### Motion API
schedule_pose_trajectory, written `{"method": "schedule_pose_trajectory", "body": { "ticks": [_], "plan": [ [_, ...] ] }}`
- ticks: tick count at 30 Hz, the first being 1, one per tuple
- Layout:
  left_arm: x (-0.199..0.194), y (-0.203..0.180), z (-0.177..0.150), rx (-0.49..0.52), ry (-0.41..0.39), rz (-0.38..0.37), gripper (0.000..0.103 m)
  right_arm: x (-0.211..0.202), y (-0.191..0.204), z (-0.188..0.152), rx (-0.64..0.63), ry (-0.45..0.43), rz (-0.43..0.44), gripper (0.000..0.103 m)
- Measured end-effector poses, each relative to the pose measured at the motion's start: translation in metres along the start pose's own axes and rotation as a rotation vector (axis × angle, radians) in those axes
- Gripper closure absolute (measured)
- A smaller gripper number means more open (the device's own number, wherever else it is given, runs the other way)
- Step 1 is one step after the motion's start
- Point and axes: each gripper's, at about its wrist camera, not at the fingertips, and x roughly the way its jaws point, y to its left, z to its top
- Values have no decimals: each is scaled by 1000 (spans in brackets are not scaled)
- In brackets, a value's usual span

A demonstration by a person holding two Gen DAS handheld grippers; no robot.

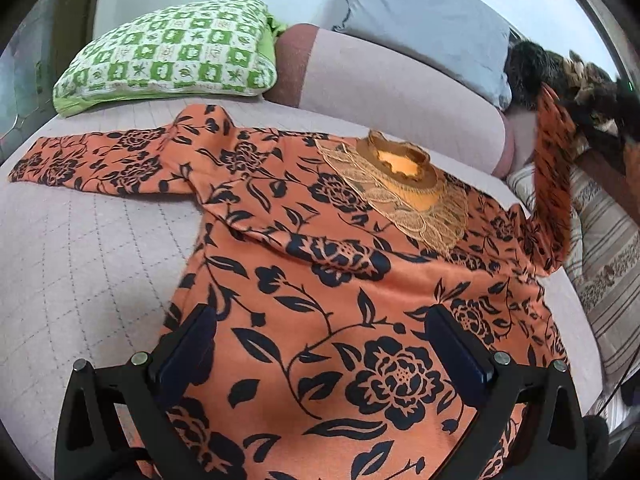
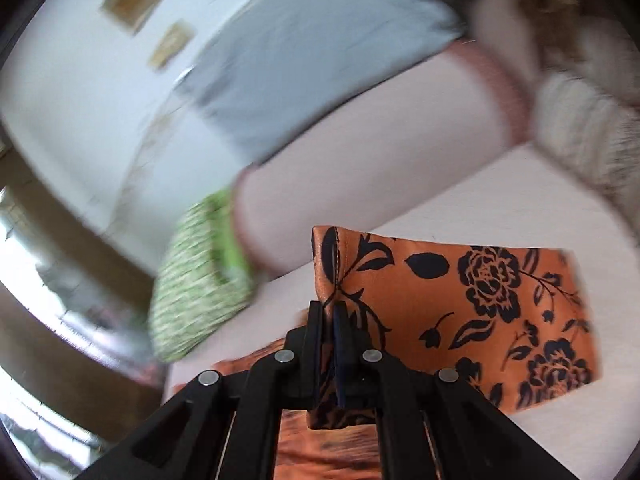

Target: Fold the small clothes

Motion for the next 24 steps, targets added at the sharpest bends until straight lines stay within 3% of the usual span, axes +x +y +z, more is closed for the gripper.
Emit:
{"method": "schedule_pose_trajectory", "body": {
  "ticks": [3, 6, 10, 13, 16, 18, 19, 20, 22, 24],
  "plan": [
    [-1, 4, 2, -14, -3, -1, 0, 55, 61, -31, -35, 65, 102, 98],
    [-2, 7, 3, -23, -10, 2, 0, 111, 92, -62, -36, 131, 141, 98],
    [-2, 12, 5, -42, -13, 1, 0, 197, 82, -113, -46, 300, 70, 94],
    [-2, 12, 6, -44, -15, 3, 0, 242, 46, -150, -28, 432, -57, 92],
    [-1, 12, 5, -37, -20, 18, 0, 224, 23, -155, -32, 414, -57, 82],
    [0, 12, 5, -41, -23, 22, 0, 191, 12, -146, -30, 371, -12, 56],
    [0, 12, 5, -41, -24, 28, 0, 165, 3, -139, -41, 318, -24, 21],
    [1, 12, 5, -38, -24, 31, 0, 151, -2, -131, -43, 277, -38, 15],
    [2, 10, 4, -32, -26, 38, 0, 100, -33, -115, -12, 187, -61, 15],
    [3, 8, 2, -23, -26, 45, 0, 56, -84, -110, 145, 143, -42, 15]
  ]
}}
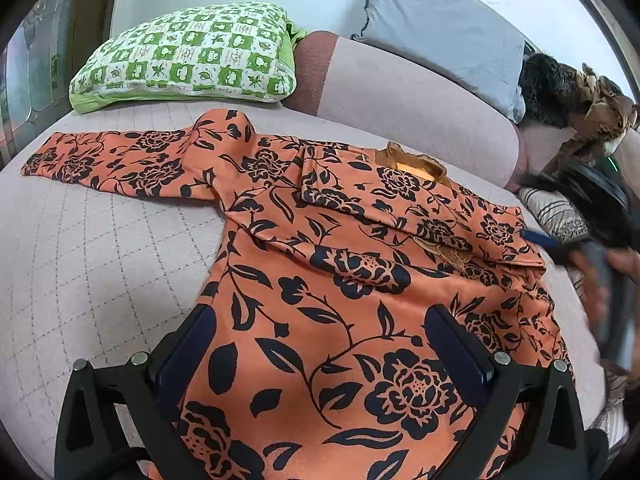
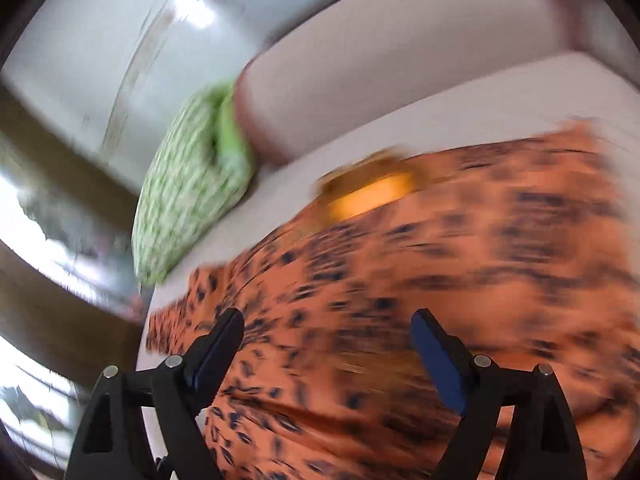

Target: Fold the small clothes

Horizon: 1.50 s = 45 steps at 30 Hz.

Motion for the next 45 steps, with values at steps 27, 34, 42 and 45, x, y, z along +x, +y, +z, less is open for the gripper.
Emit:
{"method": "schedule_pose_trajectory", "body": {
  "ticks": [27, 34, 42, 45],
  "plan": [
    [18, -22, -15, 115, 16, 38, 0, -94, -144, 42, 291, -138, 94, 22],
    [22, -24, -15, 116, 30, 20, 0, -68, -156, 97, 209, -116, -117, 22],
    [30, -26, -16, 125, 51, 17, 0, -25, -135, 126, -3, -67, -228, 97],
    [33, -27, -16, 119, 63, 0, 0, -8, -153, 115, -46, -27, -345, 92]
  ]
}}
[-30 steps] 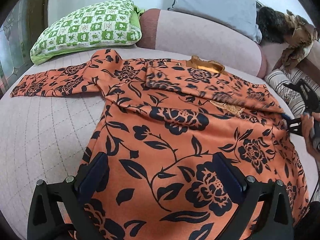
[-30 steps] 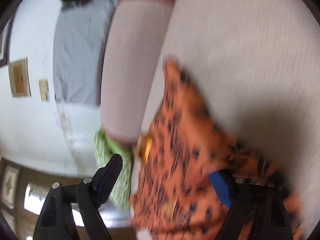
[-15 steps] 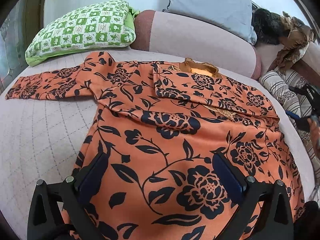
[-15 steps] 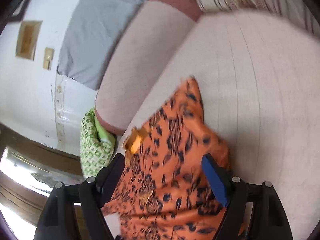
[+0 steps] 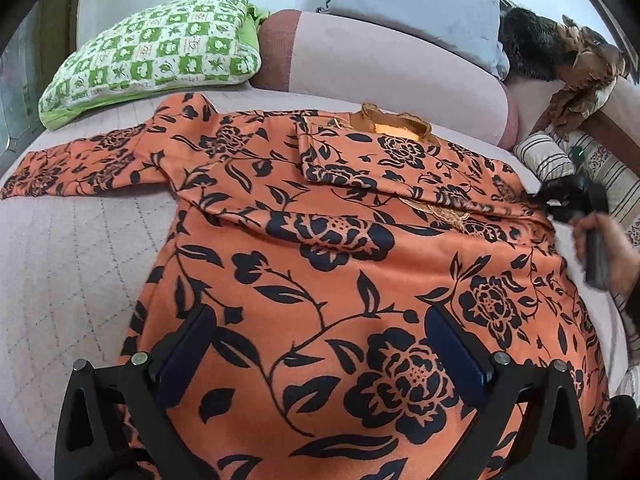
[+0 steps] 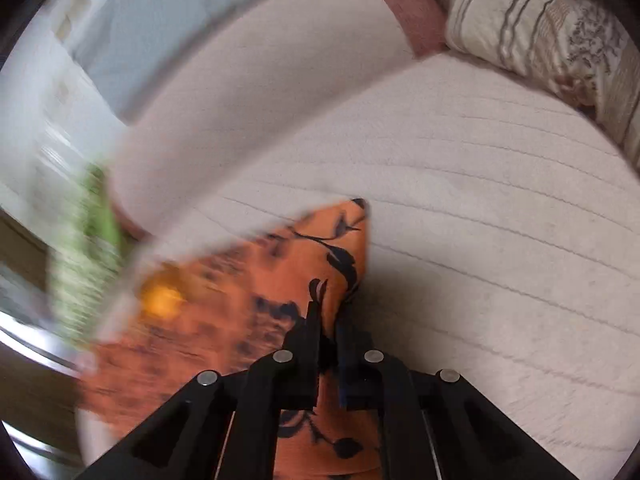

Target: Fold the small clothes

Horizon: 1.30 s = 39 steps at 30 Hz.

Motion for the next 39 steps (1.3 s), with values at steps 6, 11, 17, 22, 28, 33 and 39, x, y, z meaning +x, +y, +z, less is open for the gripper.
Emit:
{"method": "schedule_pose_trajectory", "body": {
  "ticks": [6, 11, 17, 22, 28, 33, 39],
  "plan": [
    [-4, 3, 2, -5, -16, -9, 0, -68, -1, 3, 62, -154, 57, 67],
    [-7, -2, 0, 15, -20, -3, 0, -51, -7, -9, 142, 30, 330, 24],
    [-12, -1, 0, 22, -37, 6, 0, -66, -31, -19, 228, 39, 456, 22],
    [-21, 1, 19, 1, -41, -9, 0, -59, -43, -20, 198, 93, 412, 19],
    [3, -9, 92, 9, -72, -56, 0, -80, -56, -27, 196, 55, 411, 23],
    [88, 11, 144, -139, 90, -127, 0, -106, -56, -51, 146, -30, 423, 23],
    [128, 26, 143, -198, 206, -52, 99, -106, -44, -53, 99, -48, 427, 23]
  ]
}}
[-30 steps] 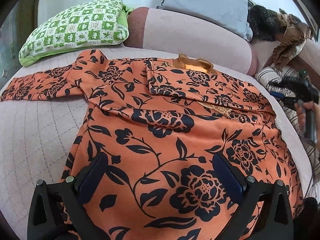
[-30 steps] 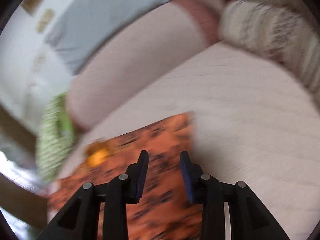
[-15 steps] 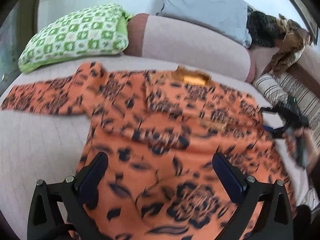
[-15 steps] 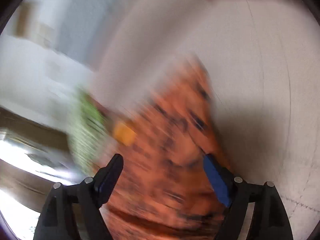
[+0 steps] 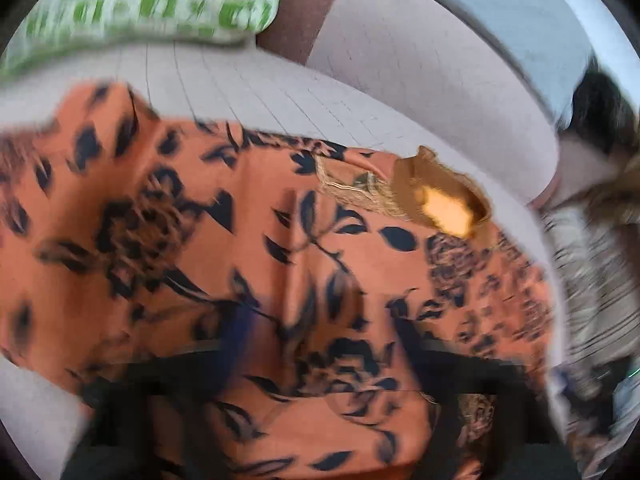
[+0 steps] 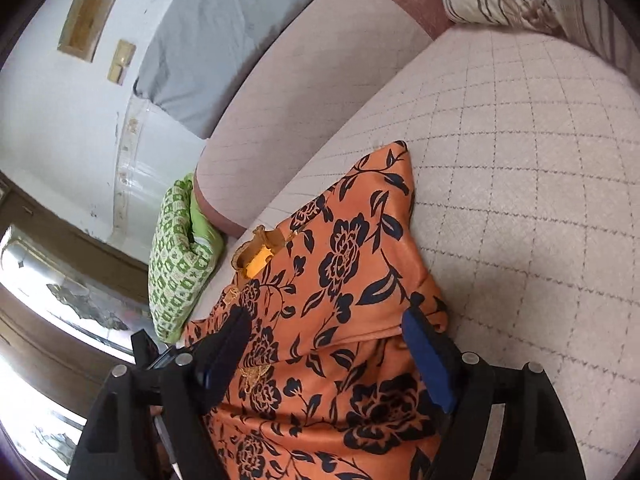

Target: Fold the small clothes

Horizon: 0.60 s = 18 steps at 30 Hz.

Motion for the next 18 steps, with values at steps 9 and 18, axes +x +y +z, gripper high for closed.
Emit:
{"method": "schedule_pose_trajectory", "body": {
  "ticks": [9, 18],
  "plan": [
    [-22, -22, -16, 171, -157, 179, 98, 12, -30, 45, 119, -47, -13, 21],
    [-11, -5, -25, 160, -136, 184, 97, 87, -37, 79, 48, 128, -213, 28]
  ]
}}
